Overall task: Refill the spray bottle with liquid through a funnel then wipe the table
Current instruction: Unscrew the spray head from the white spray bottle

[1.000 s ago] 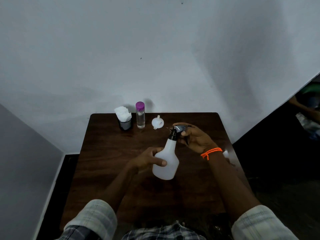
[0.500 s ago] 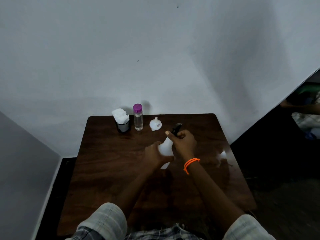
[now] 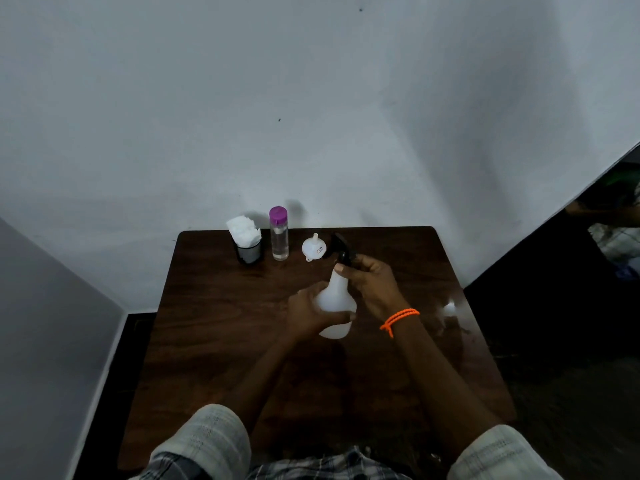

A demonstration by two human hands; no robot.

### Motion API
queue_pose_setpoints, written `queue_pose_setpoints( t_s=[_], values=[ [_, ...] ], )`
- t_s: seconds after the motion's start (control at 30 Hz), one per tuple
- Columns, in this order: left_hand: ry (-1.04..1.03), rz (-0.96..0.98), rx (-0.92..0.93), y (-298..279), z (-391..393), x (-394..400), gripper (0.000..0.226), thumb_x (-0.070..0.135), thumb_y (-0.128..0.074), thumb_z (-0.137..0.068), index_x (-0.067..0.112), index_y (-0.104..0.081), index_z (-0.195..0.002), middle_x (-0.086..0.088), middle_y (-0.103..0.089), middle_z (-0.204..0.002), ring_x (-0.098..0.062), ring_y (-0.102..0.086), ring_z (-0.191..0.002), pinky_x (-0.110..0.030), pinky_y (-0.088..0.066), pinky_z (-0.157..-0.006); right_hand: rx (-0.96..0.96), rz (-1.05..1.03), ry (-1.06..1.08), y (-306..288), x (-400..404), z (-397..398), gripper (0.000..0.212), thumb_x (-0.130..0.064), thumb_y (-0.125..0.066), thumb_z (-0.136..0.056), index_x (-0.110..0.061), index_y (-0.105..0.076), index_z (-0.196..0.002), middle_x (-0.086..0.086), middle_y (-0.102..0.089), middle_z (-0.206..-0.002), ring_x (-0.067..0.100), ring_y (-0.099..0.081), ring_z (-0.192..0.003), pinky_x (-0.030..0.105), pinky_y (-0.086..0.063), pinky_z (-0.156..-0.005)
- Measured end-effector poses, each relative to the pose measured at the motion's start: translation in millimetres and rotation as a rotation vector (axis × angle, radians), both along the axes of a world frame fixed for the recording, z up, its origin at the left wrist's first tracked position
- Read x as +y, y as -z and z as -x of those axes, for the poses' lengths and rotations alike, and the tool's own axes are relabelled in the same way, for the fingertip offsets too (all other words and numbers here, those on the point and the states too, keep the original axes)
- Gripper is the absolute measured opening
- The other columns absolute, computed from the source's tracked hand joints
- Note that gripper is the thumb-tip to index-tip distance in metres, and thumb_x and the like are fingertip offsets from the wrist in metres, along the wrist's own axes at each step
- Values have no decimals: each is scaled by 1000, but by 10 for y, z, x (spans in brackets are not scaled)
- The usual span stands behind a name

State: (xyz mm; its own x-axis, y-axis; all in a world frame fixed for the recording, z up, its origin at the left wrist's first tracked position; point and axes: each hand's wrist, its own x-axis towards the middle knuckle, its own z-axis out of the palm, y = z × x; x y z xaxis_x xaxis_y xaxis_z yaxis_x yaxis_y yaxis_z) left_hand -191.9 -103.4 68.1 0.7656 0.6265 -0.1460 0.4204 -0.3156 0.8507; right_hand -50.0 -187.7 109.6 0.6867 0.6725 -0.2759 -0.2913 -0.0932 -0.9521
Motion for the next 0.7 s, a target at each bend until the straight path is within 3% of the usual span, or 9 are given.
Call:
queue_pose_setpoints(
  t_s=[0.13,0.23,0.33,0.57,0.7],
  values=[
    [8,-29,3,54,52,61,77,75,-84,-50,39,-65,-117,19,-71,-102,3,-66,-93,-32,-60,-80,-17,-5,-127,-18,-17,-70,22,2,-73,-86,-6,-76,-106,9,-73,-99,26,-66,-97,48,-52,-89],
    [2,-45,7,57,34,71,81,77,-83,-49,38,-65,-118,19,-71,-103,4,-66,-94,-32,-60,-81,-94,0,-75,-65,31,-14,20,-3,-80,-82,-14,-77,-98,3,-75,-93,21,-69,-93,47,-57,-89],
    [1,-38,2,51,16,81,78,77,-83,-49,39,-66,-115,20,-71,-101,4,-66,-93,-31,-59,-81,-99,8,9,-77,63,7,22,-1,-84,-77,-10,-76,-95,8,-75,-93,24,-69,-92,47,-57,-88],
    [-34,-1,-23,22,36,122,73,63,-90,-53,33,-68,-116,17,-71,-100,2,-66,-93,-19,-54,-73,-57,-60,-162,-22,14,-95,48,9,-62,-93,-11,-61,-137,8,-74,-120,23,-70,-114,38,-58,-94],
    [-18,-12,-8,6,20,114,72,61,-90,-55,32,-66,-117,17,-69,-102,2,-64,-95,-18,-52,-74,-110,10,-104,-73,27,-50,30,-6,-72,-92,-15,-68,-120,-2,-76,-106,20,-71,-106,40,-60,-89]
  ],
)
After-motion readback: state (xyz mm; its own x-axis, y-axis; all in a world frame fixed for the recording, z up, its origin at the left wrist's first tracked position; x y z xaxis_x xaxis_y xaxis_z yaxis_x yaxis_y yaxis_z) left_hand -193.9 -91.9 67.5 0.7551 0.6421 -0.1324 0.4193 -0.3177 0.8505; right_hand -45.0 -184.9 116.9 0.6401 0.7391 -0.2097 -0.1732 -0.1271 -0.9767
